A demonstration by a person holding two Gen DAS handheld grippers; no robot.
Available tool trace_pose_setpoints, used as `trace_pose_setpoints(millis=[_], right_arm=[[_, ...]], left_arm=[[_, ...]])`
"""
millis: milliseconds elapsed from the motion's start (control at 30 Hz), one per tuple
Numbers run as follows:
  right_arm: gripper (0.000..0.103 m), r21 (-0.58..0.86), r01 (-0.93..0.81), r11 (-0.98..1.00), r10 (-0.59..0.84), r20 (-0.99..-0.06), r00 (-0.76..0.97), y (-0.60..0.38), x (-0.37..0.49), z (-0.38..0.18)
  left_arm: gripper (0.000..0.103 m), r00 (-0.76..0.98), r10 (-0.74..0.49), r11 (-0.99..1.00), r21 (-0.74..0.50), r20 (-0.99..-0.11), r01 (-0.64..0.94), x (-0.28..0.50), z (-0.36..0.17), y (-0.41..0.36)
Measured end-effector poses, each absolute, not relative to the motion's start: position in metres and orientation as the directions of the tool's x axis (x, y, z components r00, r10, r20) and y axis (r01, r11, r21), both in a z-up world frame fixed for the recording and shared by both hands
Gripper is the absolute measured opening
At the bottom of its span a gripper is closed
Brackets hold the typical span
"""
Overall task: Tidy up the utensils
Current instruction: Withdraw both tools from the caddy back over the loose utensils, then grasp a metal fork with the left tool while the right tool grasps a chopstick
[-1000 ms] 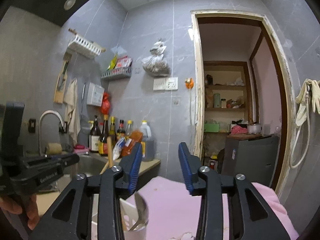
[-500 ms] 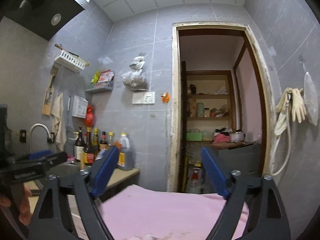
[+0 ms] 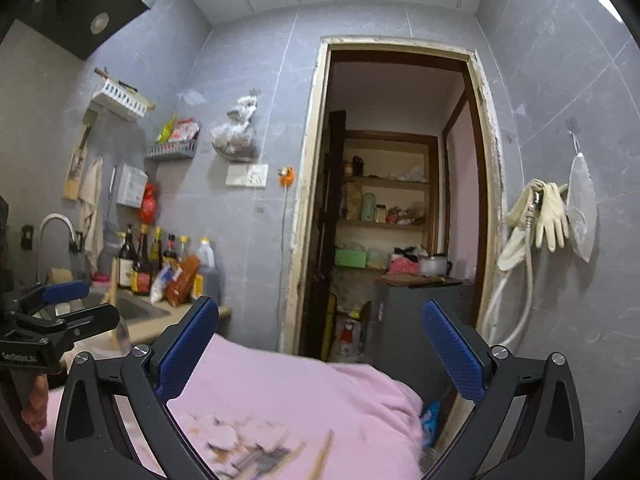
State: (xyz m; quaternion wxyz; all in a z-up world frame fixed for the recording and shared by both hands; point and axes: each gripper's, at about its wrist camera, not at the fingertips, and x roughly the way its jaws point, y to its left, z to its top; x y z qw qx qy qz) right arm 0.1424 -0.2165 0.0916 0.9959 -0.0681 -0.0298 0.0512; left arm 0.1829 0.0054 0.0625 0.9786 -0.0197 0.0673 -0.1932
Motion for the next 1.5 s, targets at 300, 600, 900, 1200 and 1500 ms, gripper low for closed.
trace_pose_setpoints(millis=[300, 600, 900, 1200, 1500], right_arm=[[0.101, -0.101, -0.114, 0.988, 0.101, -0.126, 0.987, -0.256, 0.165, 0.061], [0.06, -0.063, -0.173, 0.983, 0.141, -0.351, 0.926, -0.264, 0.197, 0.027], [0.033, 0.024, -0.239, 0.971, 0.207, -0.591, 0.779, -0.27, 0.235, -0.007], [0.03, 0.06, -0.266, 0.962, 0.239, -0.65, 0.722, -0.269, 0.245, -0.014], [0.023, 0.063, -0.286, 0.956, 0.242, -0.722, 0.648, -0.263, 0.262, -0.025]], left_arm=[[0.101, 0.837, -0.417, 0.899, -0.023, -0.354, 0.438, 0.201, 0.023, -0.034], [0.097, 0.707, -0.405, 0.888, -0.064, -0.58, 0.456, 0.238, -0.009, -0.059], [0.053, 0.539, -0.406, 0.845, -0.079, -0.738, 0.528, 0.27, -0.031, -0.088], [0.032, 0.438, -0.378, 0.842, -0.106, -0.816, 0.529, 0.299, -0.053, -0.107], [0.019, 0.404, -0.374, 0.857, -0.144, -0.835, 0.495, 0.317, -0.057, -0.11]])
